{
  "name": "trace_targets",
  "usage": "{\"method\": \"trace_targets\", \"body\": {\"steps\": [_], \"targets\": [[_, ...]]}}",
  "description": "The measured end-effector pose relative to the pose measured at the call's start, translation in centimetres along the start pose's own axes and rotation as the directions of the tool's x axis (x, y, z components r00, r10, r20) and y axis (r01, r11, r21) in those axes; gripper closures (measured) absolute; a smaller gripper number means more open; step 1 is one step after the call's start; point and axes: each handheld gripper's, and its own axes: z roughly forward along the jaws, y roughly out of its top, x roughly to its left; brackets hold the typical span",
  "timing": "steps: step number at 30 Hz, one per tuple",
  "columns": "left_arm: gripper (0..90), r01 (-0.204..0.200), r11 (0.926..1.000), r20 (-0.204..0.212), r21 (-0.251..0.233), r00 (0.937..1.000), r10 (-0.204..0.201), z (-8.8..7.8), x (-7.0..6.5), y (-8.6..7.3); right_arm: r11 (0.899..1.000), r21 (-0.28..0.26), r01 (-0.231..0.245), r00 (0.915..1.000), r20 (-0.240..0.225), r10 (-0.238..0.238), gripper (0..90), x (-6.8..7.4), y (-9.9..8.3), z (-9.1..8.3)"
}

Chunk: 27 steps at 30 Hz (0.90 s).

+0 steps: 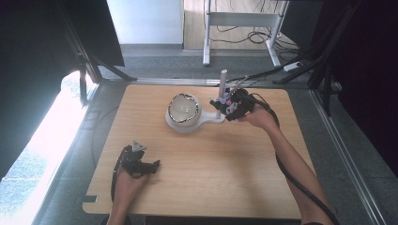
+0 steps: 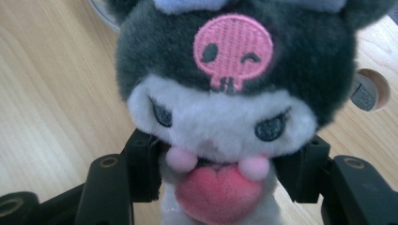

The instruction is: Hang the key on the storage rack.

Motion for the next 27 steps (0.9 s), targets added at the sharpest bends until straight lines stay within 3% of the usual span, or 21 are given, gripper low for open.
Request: {"method": "trace_targets", "body": {"steps": [4, 7, 9, 14, 27], "targets": [[0.0, -0.001, 1.0000, 0.000, 0.000, 1.0000, 0.001, 0.0, 0.0, 0.0, 1.000, -0.009, 0.010, 0.9999, 0.013, -0.009, 36.7, 0.2, -0.3, 1.3], [0.0, -0.002, 1.0000, 0.000, 0.002, 1.0000, 0.002, 0.0, 0.0, 0.0, 0.999, -0.019, 0.038, 0.9987, 0.034, -0.037, 26.9, 0.4, -0.7, 1.8], [0.0, -0.001, 1.0000, 0.000, 0.001, 1.0000, 0.001, 0.0, 0.0, 0.0, 0.999, -0.040, 0.029, 0.9987, 0.043, -0.027, 20.3, 0.3, -0.9, 1.6], [0.0, -0.003, 1.0000, 0.000, 0.003, 1.0000, 0.003, 0.0, 0.0, 0.0, 0.997, -0.075, 0.027, 0.9980, 0.060, -0.022, 14.0, 0.2, -1.2, 0.7], [0.0, -0.003, 1.0000, 0.000, 0.002, 1.0000, 0.003, 0.0, 0.0, 0.0, 0.995, -0.088, 0.040, 0.9973, 0.065, -0.035, 13.1, 0.7, -2.0, -1.1]]}}
